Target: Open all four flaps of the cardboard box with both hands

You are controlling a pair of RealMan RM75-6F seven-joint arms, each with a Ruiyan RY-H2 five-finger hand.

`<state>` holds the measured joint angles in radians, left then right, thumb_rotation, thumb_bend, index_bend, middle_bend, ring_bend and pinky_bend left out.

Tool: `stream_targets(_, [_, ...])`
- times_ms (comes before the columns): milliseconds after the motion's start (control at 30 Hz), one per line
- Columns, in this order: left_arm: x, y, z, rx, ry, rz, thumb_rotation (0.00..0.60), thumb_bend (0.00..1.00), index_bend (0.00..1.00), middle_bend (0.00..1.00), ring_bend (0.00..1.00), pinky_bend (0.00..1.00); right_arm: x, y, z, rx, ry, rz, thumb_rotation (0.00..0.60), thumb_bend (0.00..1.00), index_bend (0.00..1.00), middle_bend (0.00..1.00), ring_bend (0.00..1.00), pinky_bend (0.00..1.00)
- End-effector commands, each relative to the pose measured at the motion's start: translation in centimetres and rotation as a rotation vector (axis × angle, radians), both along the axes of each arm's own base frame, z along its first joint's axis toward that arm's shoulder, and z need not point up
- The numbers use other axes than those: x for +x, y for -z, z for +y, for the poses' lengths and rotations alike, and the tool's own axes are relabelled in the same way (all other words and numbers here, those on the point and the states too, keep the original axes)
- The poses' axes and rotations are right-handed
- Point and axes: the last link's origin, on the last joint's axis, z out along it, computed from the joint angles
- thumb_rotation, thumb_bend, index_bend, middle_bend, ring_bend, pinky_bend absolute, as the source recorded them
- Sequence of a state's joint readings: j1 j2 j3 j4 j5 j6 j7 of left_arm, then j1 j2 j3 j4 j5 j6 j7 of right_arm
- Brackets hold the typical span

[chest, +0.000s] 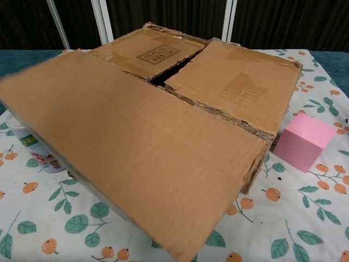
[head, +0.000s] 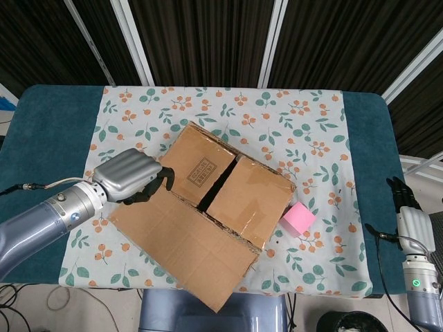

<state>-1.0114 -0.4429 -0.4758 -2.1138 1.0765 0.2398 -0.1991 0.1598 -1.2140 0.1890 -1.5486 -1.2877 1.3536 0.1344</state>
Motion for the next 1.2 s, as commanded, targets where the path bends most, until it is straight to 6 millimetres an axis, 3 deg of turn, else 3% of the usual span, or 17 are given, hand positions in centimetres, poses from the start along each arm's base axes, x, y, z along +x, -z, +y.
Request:
stream_targets(33, [-0.9, -0.9, 0.0, 0.045, -0.013, -0.040, 0.600, 0.70, 0.38, 0.51, 0.45, 0.50, 0.0, 0.0, 0.0, -0.001, 0.001, 0.002, 0.600, 0.22, 0.00, 0.00, 0.00, 0.21])
stream_targets(200, [-4.1, -1.7, 0.6, 0.159, -0.036, -0.130, 0.600, 0.40, 0.23, 0.25, 0.22, 0.31, -0.1, -0.1, 0.0, -0.003, 0.001, 0.011, 0.600, 0.22, 0.00, 0.00, 0.00, 0.21])
stream_targets(333, [-7.6, -1.9, 0.7, 0.308, -0.047, -0.178, 0.600, 0.28, 0.08, 0.08, 0.09, 0.20, -0.1, -0.2, 0.0, -0.004, 0.002, 0.016, 0.600, 0.22, 0.00, 0.00, 0.00, 0.21])
stream_targets(400, [-9.2, -1.7, 0.5, 0.371, -0.051, -0.168, 0.600, 0.26, 0.05, 0.03, 0.07, 0.17, -0.1, -0.2, -0.1, -0.004, 0.004, 0.017, 0.600, 0.22, 0.00, 0.00, 0.00, 0.21])
stream_targets(533, [-13.0, -0.8, -0.6, 0.530, -0.059, -0.120, 0.600, 0.26, 0.02, 0.00, 0.05, 0.16, 0.0, -0.4, -0.1, -0.011, 0.004, 0.030, 0.600, 0.22, 0.00, 0.00, 0.00, 0.21])
stream_targets(900, [-21.0, 1.2, -3.6, 0.739, -0.194, -0.069, 0.600, 0.26, 0.00, 0.00, 0.02, 0.11, 1.1, -1.5, -1.2, -0.011, -0.026, 0.082, 0.600, 0.23, 0.00, 0.00, 0.00, 0.21])
stream_targets(1067, [-23.1, 1.8, -4.6, 0.781, -0.230, -0.079, 0.600, 0.25, 0.00, 0.00, 0.02, 0.11, 2.8, -2.1, -2.4, 0.019, -0.090, 0.129, 0.600, 0.24, 0.00, 0.00, 0.01, 0.21])
stream_targets(1200, [-23.7, 1.8, -4.9, 0.801, -0.241, -0.096, 0.600, 0.25, 0.00, 0.00, 0.02, 0.11, 5.8, -3.1, -4.7, 0.028, -0.191, 0.175, 0.600, 0.25, 0.00, 0.00, 0.02, 0.21])
